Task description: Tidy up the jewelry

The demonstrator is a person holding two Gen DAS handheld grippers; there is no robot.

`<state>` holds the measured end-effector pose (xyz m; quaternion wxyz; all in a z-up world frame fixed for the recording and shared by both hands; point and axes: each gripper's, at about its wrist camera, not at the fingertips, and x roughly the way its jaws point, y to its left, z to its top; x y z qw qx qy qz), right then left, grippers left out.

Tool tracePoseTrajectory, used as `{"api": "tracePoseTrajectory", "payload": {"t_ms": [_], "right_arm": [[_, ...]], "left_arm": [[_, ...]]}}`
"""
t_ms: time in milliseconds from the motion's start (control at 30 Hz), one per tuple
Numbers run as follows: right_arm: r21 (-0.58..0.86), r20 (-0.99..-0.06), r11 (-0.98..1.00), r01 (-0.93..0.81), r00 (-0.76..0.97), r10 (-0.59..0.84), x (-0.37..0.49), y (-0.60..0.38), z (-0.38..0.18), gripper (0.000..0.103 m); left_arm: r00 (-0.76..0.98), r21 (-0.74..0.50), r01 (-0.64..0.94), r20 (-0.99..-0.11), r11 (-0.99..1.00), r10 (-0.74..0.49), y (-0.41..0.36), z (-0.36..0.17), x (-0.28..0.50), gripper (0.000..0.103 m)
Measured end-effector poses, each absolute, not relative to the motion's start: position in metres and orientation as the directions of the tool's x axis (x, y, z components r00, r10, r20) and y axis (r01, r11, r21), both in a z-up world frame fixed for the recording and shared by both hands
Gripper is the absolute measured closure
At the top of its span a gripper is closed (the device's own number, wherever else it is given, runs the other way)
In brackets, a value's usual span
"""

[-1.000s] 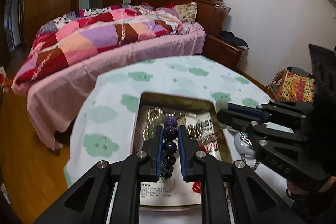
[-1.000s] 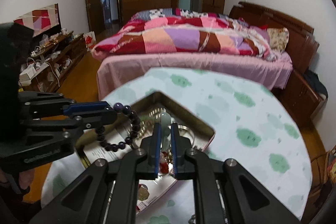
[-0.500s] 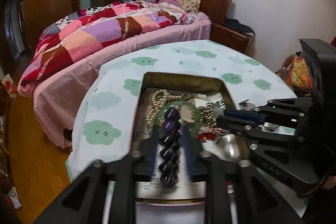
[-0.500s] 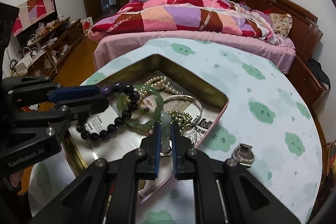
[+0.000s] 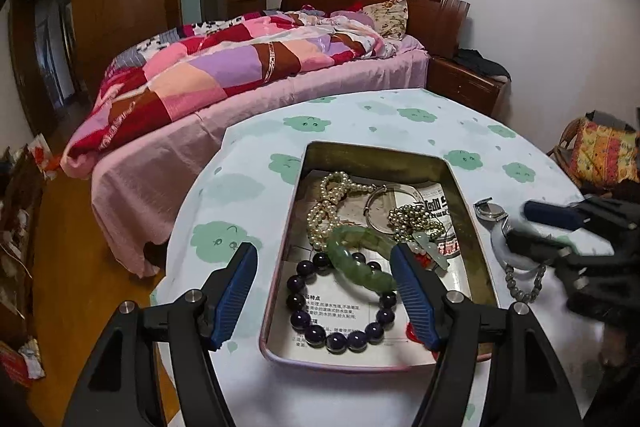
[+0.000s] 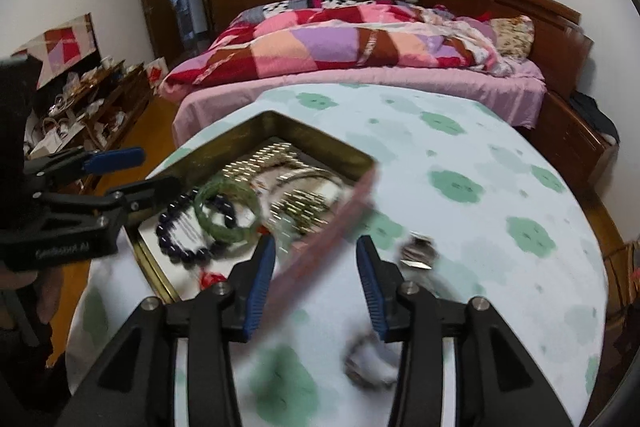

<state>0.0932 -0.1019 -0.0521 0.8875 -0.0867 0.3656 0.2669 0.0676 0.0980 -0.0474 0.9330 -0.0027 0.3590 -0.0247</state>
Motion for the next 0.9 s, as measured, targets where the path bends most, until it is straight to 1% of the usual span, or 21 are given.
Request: {"api": "tracePoseTrajectory", "payload": {"t_ms": [233, 367, 600, 900], "right_arm": [[0.060, -0.698, 0.912, -0.406, 0.636, 0.329, 0.087, -0.163, -0.057, 0.056], [0.063, -0.717, 0.926, -0.372, 0.629, 0.302, 0.084, -0.180, -0.067, 0.056], [0.076, -0.749, 0.926, -0.371, 0.592, 0.299, 0.080, -0.184, -0.088, 0.056], [0.082, -0.738, 0.922, -0.378, 0.599, 0.312, 0.085, -0.179, -0.085, 0.056]], "left_arm": [[0.733, -0.003, 0.082, -0.678, 0.997, -0.062, 0.073, -0.051, 0.060, 0.034], [0.730, 0.005, 0.097, -0.681, 0.995, -0.068, 0.062, -0.054, 0.056, 0.034], [0.713, 0.005, 0.097, -0.698, 0.995, -0.066, 0.053, -0.063, 0.053, 0.034], [0.712, 0.017, 0.126, -0.698, 0.992, -0.079, 0.038, -0.064, 0.049, 0.034]]}}
